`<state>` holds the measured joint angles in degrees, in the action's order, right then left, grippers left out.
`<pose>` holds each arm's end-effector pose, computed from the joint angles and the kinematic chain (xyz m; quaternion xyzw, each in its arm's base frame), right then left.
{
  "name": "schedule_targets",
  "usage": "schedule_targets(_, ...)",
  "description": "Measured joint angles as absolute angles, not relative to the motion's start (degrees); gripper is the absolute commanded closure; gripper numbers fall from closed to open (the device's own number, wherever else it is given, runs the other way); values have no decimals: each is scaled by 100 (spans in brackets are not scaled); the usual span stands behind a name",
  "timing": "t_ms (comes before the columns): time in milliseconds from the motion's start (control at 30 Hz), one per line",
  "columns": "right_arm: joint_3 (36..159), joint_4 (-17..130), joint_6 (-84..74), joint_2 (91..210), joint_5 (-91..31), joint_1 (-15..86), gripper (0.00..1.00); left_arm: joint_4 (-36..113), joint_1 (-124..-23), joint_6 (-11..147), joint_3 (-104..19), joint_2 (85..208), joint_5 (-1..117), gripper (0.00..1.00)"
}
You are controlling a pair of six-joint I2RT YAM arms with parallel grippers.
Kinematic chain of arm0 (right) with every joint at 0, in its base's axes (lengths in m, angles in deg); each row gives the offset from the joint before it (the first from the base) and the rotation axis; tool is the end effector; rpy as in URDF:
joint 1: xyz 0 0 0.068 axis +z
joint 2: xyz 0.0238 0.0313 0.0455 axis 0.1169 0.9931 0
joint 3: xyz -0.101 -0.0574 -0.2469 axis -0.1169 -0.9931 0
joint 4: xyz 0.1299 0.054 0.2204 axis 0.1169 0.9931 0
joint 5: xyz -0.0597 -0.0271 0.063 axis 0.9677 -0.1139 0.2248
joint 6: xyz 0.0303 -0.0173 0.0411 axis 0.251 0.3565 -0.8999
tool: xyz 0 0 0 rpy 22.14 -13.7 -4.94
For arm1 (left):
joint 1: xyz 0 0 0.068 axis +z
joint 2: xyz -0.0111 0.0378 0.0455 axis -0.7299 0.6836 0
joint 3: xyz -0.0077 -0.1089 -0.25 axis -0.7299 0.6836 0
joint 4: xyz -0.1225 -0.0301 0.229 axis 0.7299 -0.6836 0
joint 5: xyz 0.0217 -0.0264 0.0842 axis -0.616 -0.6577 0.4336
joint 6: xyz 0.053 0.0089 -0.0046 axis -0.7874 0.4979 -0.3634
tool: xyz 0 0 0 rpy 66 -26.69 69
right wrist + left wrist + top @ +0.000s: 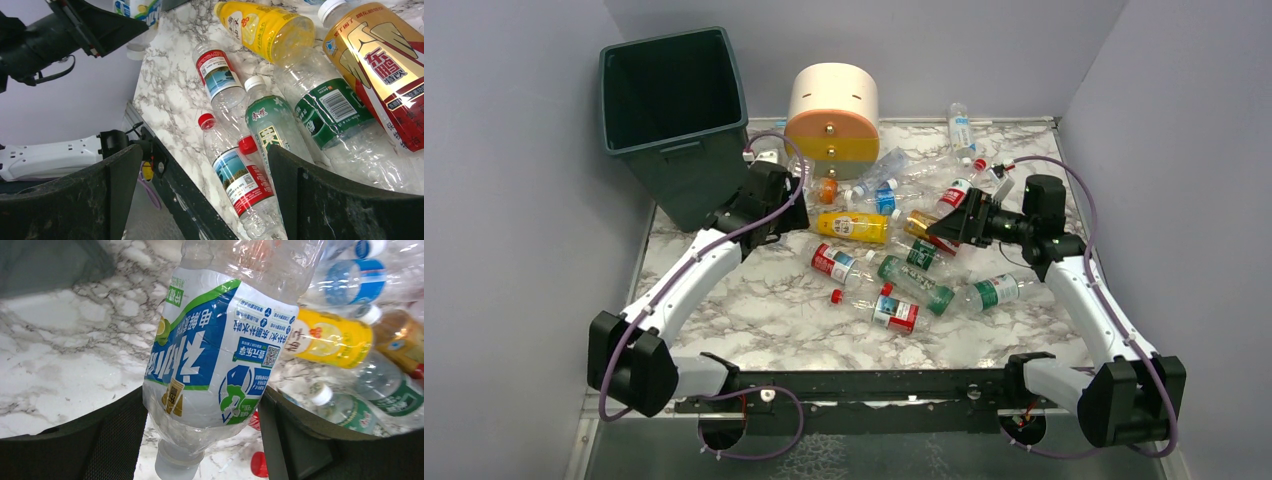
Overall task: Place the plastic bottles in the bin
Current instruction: Pick up the plastic bottle at the center of the board, then place the plastic bottle in the trash bin.
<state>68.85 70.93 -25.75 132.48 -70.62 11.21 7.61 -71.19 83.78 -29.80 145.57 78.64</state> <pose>0.2336 0.0449 0.2860 -0.0350 0.8208 0.4649 0.3301 0.2576 -0.1079 0.2879 -0.0656 0.9132 -0.0797 0.3941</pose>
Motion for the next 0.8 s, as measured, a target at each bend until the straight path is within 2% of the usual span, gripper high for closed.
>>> schedule_targets(400, 6852, 7071, -2662, 13226, -7064, 1121, 1, 417, -7486, 8481, -4193, 14493, 7241, 42)
schedule_targets(800, 6841, 7051, -2665, 13165, -7064, 1121, 1, 278, -7712, 8306, -6396, 15472, 7167, 41)
